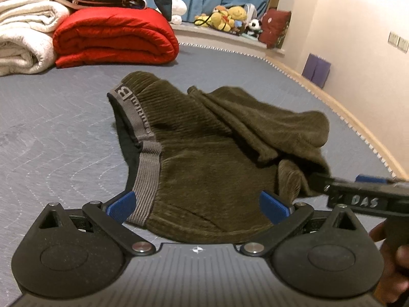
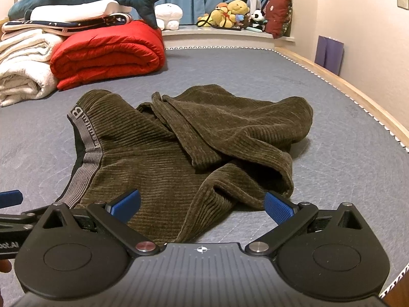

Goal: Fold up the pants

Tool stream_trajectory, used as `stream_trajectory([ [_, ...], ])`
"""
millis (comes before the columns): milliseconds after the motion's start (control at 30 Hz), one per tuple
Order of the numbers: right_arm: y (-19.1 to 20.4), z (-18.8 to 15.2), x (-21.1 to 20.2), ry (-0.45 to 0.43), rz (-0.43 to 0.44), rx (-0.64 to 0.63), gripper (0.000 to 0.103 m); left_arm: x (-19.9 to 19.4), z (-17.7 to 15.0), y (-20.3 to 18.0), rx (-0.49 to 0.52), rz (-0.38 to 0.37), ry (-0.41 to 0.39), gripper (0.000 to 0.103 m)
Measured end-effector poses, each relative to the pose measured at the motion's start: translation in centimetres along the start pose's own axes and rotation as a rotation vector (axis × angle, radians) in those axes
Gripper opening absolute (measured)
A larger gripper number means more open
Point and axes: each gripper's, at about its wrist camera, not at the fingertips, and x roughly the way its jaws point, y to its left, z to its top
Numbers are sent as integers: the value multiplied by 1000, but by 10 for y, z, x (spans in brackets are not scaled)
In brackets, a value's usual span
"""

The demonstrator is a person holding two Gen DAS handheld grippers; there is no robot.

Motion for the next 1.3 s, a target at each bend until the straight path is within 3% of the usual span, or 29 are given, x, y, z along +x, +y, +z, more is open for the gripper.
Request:
stream_trajectory([
  [67, -2, 1, 2, 7, -7, 13, 101, -3, 5, 0, 11, -1, -2, 103],
  [167, -6, 1, 9, 34, -5, 43, 94, -1, 25, 17, -34, -57, 84, 103],
  [233, -10, 1, 14, 50, -10, 66, 85, 3, 46, 35, -77, -101, 120, 103],
  [267, -12, 0, 17, 60, -9, 77, 82, 7, 58, 42, -64, -80, 126, 103],
  [333, -14, -2, 22, 77, -2, 86, 75, 12, 76, 54, -21, -16, 81, 101],
  [367, -15, -4, 24, 84, -2, 91, 75, 13, 80, 64, -7, 8, 13, 99],
  [400, -16, -5, 26, 91, -7, 95, 75, 15, 81, 75, -9, 28, -29, 87],
  [433, -17, -5, 28, 97, -14, 100, 75, 23, 81, 88, -19, 63, -16, 65],
  [467, -19, -6, 30, 104, -17, 109, 75, 31, 82, 98, -40, 86, 4, 56],
  [500, -20, -7, 32, 112, -17, 119, 75, 39, 83, 109, -91, 60, 41, 46],
  [533, -21, -7, 34, 118, -15, 125, 75, 48, 83, 119, -136, -7, 62, 45],
  [600, -21, -8, 40, 134, -5, 131, 76, 63, 83, 123, -151, -66, 106, 44],
  [733, -26, -10, 57, 190, 36, 197, 78, 101, 76, 125, -184, -84, 192, 47],
  [967, -19, -13, 90, 257, 53, 255, 79, 154, 62, 136, -243, -34, 232, 47],
  [1067, -19, -16, 101, 274, 25, 262, 78, 173, 53, 142, -278, -69, 292, 47],
  [1167, -20, -19, 109, 280, 4, 253, 60, 183, 47, 139, -258, -83, 300, 47],
  [1300, -23, -23, 116, 285, 10, 256, 40, 189, 41, 125, -143, -81, 237, 47],
])
